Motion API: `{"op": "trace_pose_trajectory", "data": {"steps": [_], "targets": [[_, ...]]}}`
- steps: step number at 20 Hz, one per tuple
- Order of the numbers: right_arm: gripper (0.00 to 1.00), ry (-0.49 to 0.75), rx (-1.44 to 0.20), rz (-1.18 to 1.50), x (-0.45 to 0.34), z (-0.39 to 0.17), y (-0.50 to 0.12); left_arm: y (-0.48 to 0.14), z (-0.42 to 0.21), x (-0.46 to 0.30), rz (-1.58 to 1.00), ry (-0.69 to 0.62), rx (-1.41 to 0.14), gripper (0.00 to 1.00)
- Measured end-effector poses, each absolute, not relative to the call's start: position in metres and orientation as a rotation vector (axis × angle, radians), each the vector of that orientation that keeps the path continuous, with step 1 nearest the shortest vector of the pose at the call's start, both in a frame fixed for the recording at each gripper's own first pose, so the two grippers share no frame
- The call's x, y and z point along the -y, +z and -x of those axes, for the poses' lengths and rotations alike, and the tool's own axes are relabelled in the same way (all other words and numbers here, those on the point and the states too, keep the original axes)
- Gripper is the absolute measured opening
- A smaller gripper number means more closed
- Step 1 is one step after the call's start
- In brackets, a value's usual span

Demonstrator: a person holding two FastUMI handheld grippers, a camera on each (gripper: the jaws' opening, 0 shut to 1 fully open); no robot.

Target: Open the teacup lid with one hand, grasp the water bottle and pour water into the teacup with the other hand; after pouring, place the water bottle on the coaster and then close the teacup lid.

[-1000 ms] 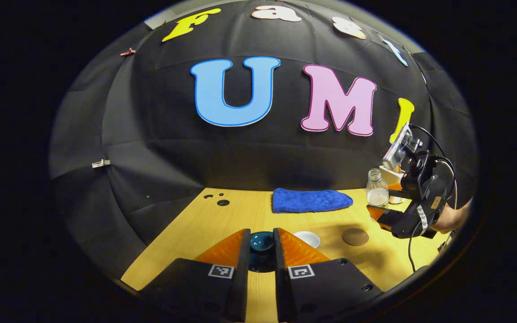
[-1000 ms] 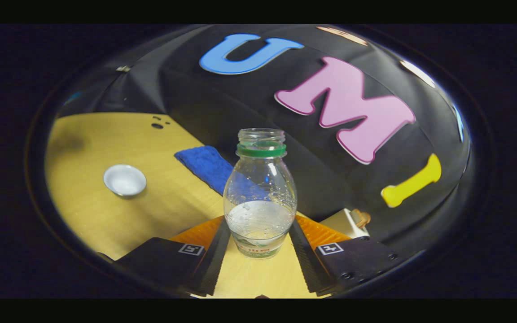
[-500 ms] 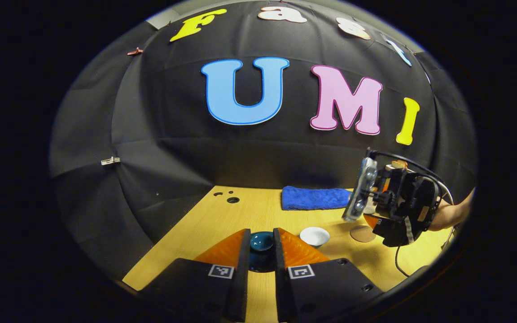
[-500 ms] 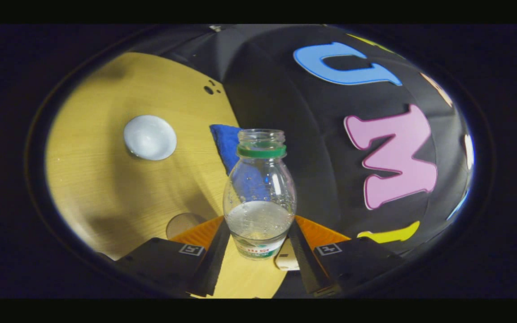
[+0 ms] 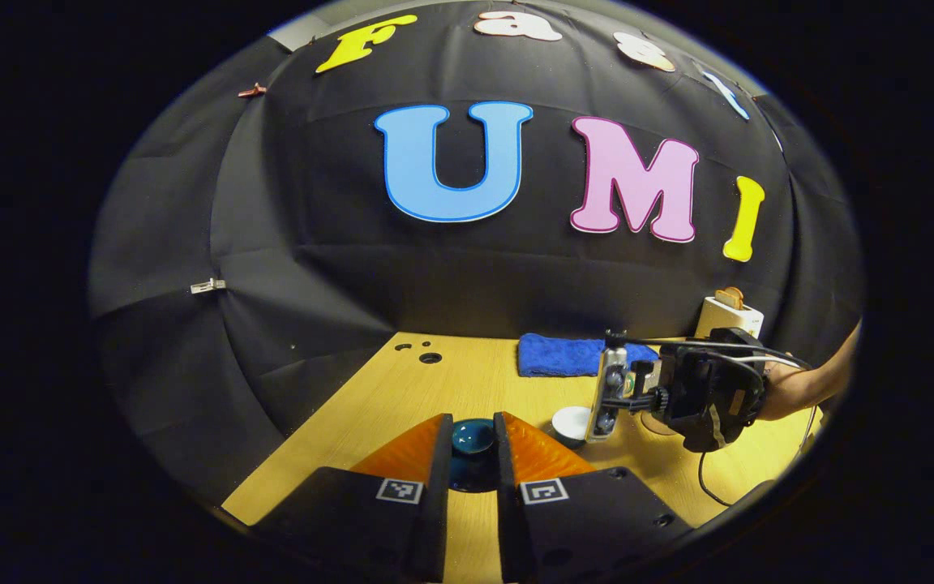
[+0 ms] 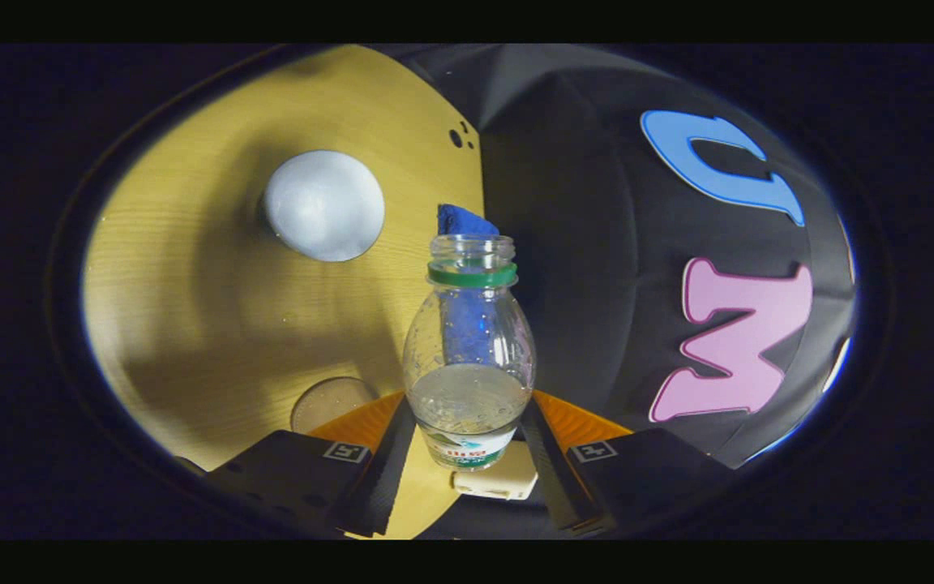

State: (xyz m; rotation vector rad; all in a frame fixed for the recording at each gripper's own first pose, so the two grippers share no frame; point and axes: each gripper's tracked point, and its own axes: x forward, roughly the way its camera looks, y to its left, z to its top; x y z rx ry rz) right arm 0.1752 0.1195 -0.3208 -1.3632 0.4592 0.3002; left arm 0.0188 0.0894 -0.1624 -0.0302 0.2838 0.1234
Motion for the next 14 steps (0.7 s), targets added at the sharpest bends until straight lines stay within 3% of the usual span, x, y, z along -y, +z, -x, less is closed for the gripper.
{"op": "trace_pose_trajectory", "data": {"steps": [2,8,9,14], "targets": [[0.75,0.316,-0.457,1.424,-0.120,-0.174,-0.320,-0.164,-0.020,-0.091,0.029,0.125,-0.284,0.29],[0.74,0.357,-0.417,1.550,-0.137,-0.182,-0.324,-0.164,-0.019,-0.092,0.029,0.121,-0.281,0.29],[0.74,0.364,-0.411,1.571,-0.138,-0.185,-0.324,-0.166,-0.018,-0.092,0.029,0.121,-0.282,0.26],[0.72,0.402,-0.382,1.654,-0.145,-0.185,-0.324,-0.169,-0.016,-0.094,0.034,0.123,-0.286,0.29]]}}
